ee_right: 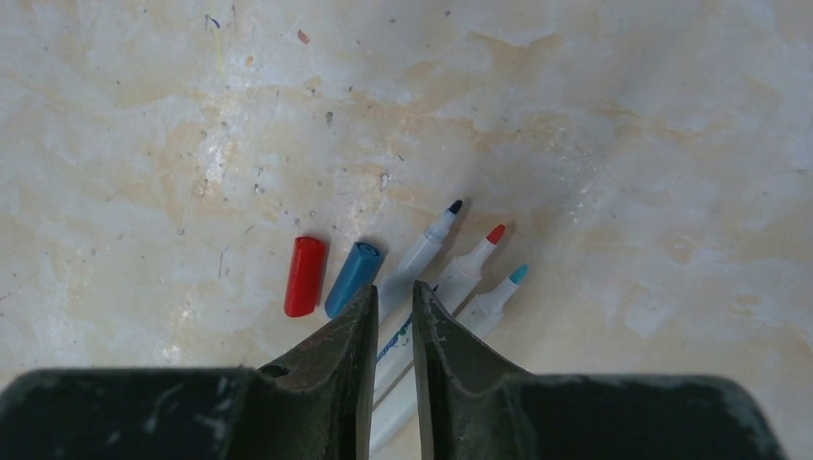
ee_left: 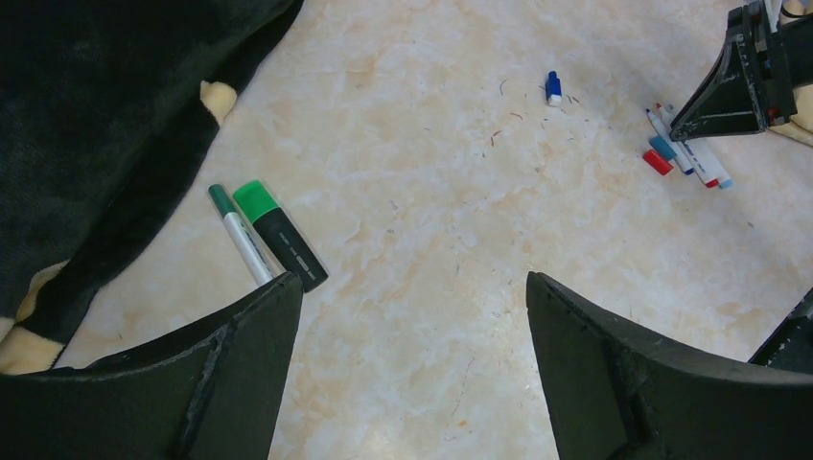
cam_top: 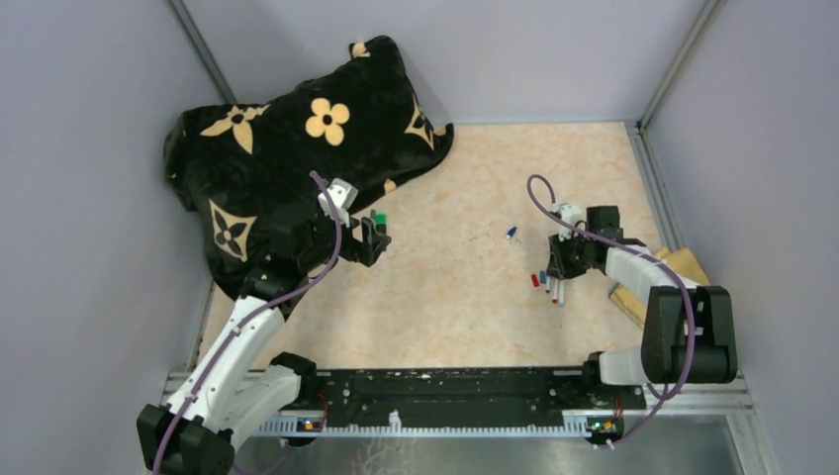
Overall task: Insert the pens into the pen caps
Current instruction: Pick up the pen from the center of the board.
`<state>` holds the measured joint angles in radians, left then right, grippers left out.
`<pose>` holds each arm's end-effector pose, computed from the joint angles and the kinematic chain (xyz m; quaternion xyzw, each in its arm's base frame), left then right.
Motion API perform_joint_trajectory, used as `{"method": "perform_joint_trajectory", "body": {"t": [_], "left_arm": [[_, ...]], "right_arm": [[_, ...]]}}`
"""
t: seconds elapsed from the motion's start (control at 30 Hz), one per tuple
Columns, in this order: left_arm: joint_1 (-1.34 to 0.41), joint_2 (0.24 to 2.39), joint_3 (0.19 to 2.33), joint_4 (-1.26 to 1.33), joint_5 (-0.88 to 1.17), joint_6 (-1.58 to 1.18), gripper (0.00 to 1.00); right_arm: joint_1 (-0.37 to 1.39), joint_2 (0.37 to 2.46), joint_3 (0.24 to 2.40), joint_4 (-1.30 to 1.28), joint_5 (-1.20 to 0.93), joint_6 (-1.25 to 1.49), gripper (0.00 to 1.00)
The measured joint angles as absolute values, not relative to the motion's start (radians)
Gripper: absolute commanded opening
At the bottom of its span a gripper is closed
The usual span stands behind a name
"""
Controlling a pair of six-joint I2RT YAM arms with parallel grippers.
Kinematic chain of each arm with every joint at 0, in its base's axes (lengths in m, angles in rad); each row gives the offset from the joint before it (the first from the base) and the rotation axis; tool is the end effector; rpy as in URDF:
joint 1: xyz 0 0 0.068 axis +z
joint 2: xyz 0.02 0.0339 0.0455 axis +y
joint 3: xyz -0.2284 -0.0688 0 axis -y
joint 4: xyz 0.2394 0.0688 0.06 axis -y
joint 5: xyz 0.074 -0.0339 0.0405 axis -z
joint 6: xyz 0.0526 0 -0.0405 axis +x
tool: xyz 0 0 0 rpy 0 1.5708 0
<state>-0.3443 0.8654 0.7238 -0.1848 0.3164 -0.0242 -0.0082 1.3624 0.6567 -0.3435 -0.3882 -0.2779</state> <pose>0.2155 -0.0947 0.2733 0.2185 0.7776 -0.2313 0.5423 0.2552 0.0178 0.1210 -0.1767 0.9327 0.1484 0.2770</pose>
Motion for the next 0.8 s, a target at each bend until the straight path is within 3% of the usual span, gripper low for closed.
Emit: {"method": "perform_joint_trajectory", "body": {"t": [0.8], "left_arm": [[-0.344, 0.862, 0.719, -0.187, 0.316, -0.024, 0.92]], "right_arm": [[0.088, 1.388, 0.657, -0.333, -0.257, -0.297, 0.24]]}}
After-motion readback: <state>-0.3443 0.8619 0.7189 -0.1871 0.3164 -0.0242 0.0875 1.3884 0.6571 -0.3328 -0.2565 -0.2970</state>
